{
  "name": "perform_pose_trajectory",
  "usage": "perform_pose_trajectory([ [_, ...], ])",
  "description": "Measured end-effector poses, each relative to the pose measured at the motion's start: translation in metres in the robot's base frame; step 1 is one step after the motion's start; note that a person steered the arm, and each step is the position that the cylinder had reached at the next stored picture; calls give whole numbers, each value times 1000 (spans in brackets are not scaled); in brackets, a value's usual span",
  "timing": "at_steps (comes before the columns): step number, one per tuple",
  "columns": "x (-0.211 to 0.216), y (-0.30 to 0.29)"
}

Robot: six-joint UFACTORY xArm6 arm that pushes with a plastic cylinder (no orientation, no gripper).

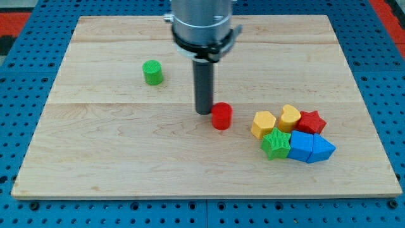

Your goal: Push green circle in to group of blocks

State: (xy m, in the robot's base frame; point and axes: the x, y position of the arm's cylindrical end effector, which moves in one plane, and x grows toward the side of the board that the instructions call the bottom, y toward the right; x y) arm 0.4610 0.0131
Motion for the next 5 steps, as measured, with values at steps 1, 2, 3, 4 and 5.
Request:
perform_pose_trajectory([
  [1,-5,-6],
  [2,-3,-53],
  [3,-13,-137],
  [4,-73,-155],
  [5,-110,-143],
])
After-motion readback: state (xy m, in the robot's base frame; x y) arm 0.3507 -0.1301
